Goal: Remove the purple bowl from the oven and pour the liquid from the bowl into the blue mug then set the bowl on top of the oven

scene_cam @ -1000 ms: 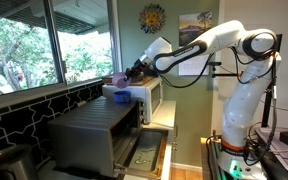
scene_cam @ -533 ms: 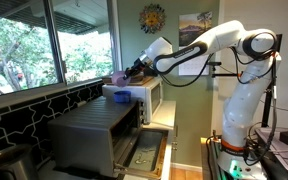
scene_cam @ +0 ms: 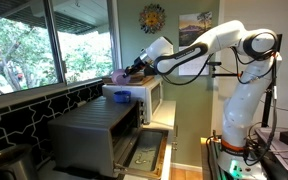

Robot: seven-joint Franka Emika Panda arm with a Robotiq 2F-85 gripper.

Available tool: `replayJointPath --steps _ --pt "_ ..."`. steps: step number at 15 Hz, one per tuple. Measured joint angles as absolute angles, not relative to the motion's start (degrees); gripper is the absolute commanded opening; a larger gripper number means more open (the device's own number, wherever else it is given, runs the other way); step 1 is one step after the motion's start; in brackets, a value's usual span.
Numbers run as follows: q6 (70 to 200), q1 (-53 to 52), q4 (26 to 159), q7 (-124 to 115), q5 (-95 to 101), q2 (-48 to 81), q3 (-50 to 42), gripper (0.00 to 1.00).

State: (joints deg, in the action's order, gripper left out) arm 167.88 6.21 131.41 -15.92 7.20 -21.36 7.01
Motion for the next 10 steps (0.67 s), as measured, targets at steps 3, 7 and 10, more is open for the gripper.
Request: replayJointPath --steps 3,7,10 --pt "169.56 6.47 131.88 -15.55 8.49 -21.7 7.02 0.04" --pt "172.08 6.87 132.67 -15.03 9.92 -22.07 7.05 0.04" --pt "173.77 6.93 132.99 -14.2 10.41 -22.21 7.06 0.04"
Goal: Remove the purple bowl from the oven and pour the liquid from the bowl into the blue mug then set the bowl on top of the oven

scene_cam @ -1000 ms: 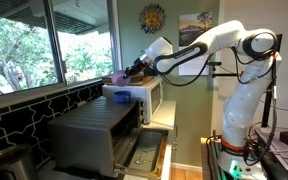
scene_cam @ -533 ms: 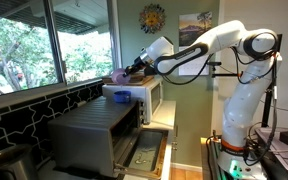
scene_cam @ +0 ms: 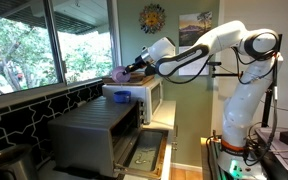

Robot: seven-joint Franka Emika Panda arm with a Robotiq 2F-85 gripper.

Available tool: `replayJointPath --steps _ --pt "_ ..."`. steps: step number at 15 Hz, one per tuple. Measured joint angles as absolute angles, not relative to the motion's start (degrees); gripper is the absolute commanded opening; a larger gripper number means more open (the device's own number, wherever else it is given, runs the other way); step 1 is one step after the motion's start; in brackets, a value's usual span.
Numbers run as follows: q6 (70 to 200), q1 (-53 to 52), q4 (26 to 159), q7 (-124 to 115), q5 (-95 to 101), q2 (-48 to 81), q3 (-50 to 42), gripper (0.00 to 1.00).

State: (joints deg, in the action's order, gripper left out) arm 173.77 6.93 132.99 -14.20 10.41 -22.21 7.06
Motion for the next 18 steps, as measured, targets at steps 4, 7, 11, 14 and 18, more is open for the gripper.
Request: replayJointPath --steps 4,7,11,14,18 --pt "175.48 6.93 133.61 -13.22 10.55 -22.37 7.15 0.04" --pt "176.07 6.94 133.69 -12.42 10.59 -22.37 7.16 0.04" --pt "176.1 6.96 133.69 -12.25 10.55 -22.38 7.15 0.04" --pt "174.96 6.84 133.7 -12.68 9.91 -22.37 6.98 0.04" --pt "170.08 5.09 133.46 -13.54 5.34 -22.69 6.26 0.04"
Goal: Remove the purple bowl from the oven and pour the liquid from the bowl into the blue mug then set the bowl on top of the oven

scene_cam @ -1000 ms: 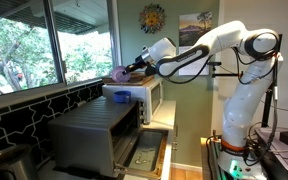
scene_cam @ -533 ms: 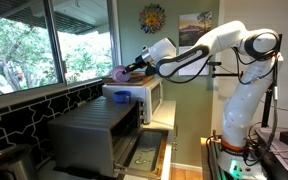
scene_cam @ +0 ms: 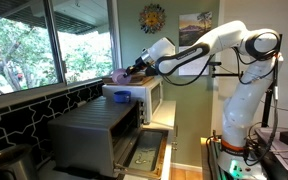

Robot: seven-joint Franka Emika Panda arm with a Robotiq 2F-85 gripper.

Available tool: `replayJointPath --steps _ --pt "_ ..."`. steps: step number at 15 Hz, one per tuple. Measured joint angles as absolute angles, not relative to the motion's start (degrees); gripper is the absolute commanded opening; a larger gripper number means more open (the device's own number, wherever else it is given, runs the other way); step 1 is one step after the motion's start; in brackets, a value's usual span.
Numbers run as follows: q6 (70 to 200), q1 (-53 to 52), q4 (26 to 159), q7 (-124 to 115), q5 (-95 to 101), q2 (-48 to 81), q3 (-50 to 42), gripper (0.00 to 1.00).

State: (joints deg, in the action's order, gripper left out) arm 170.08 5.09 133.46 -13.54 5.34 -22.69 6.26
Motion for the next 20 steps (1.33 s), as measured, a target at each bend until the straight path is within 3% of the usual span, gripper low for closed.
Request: replayJointPath --steps 20 --pt "131.96 -4.04 125.94 -34.78 -22.85 -26.82 7.67 0.04"
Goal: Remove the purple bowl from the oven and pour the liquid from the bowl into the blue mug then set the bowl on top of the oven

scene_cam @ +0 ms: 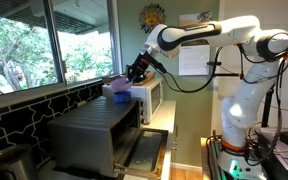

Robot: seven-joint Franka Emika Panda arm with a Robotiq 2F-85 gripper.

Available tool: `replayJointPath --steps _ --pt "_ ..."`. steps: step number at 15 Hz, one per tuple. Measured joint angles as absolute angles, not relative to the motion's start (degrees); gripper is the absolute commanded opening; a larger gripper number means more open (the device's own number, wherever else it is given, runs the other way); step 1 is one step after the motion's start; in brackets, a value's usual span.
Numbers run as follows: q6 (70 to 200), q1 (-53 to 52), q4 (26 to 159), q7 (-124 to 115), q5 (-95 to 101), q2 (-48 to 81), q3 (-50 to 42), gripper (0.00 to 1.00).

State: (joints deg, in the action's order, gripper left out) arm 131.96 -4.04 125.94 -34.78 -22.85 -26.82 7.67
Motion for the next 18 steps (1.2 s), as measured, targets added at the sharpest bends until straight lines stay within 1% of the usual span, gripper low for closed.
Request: replayJointPath --steps 10,14,18 --pt "135.27 -4.17 126.14 -52.68 -23.62 -23.65 13.45 0.04" --pt "135.27 -4.16 126.2 -56.27 -20.19 -22.95 15.31 0.04" --pt "135.26 -3.49 126.39 -61.07 -12.16 -22.22 17.07 0.04"
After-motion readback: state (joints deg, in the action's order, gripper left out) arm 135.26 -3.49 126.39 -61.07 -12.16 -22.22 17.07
